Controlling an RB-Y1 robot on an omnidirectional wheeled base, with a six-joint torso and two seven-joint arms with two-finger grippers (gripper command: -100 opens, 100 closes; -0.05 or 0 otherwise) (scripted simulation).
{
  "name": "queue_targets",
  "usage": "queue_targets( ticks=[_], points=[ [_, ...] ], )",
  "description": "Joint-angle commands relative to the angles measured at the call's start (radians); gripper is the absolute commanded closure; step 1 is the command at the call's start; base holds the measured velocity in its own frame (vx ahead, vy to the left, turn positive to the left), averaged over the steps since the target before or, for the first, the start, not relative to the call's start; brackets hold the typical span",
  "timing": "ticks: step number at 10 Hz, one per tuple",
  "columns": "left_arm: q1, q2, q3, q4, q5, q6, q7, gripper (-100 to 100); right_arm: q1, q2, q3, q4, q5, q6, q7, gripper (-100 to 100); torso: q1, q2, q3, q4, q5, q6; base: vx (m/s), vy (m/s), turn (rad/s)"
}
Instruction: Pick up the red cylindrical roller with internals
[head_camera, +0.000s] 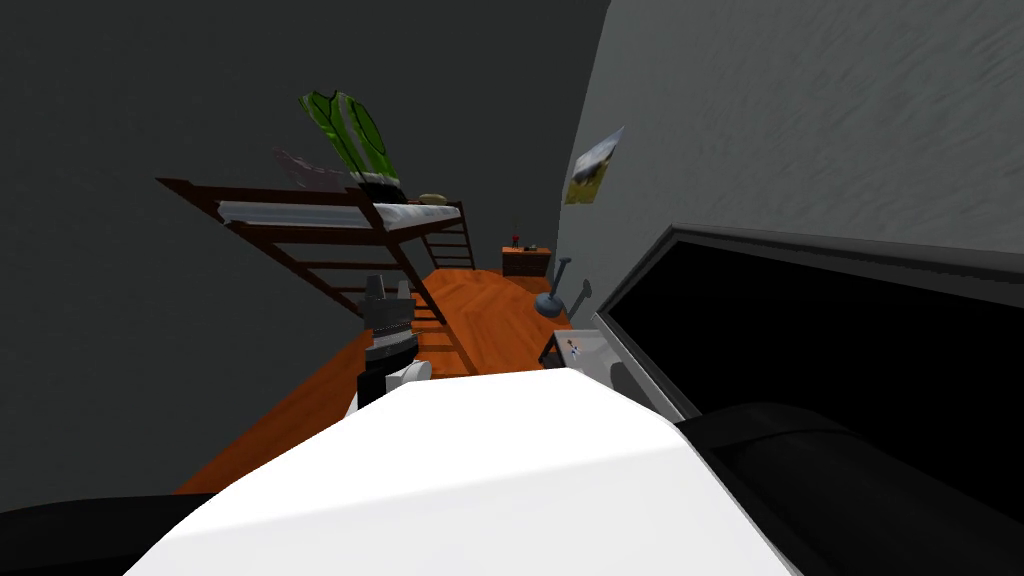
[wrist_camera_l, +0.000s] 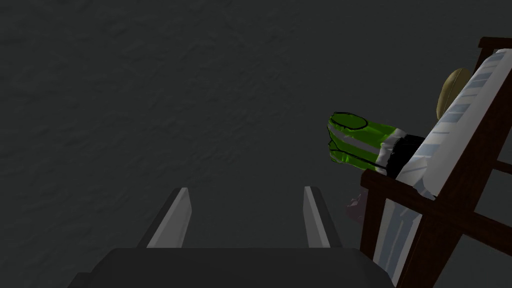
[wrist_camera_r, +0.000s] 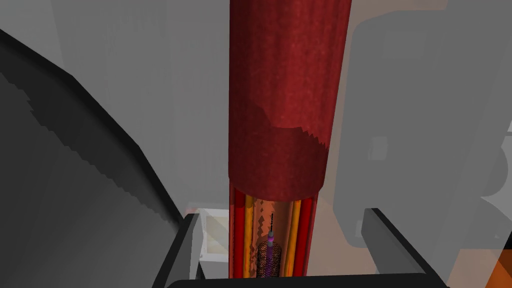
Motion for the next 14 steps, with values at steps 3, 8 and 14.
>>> queue_targets(
  ticks=[3, 8, 14],
  points=[
    [0.000, 0.000, 0.000, 0.000, 0.000, 0.000, 0.000, 0, -0.019, 0.022, 0.045, 0.068, -0.111, -0.024, 0.060, -100, 0.001, 0.002, 0.001, 0.000, 0.000, 0.000, -0.046, 0.025, 0.143],
    [0.000, 0.000, 0.000, 0.000, 0.000, 0.000, 0.000, 0, -0.040, 0.045, 0.091, 0.136, -0.255, -0.047, 0.119, -100, -0.004, -0.001, 0.001, 0.003, -0.001, -0.004, -0.030, 0.013, 0.077],
    [0.000, 0.000, 0.000, 0.000, 0.000, 0.000, 0.000, 0, -0.065, 0.078, 0.138, 0.226, -0.357, -0.083, 0.178, 100, -0.005, -0.003, 0.000, 0.002, -0.001, -0.005, -0.022, 0.013, 0.067]
  ],
)
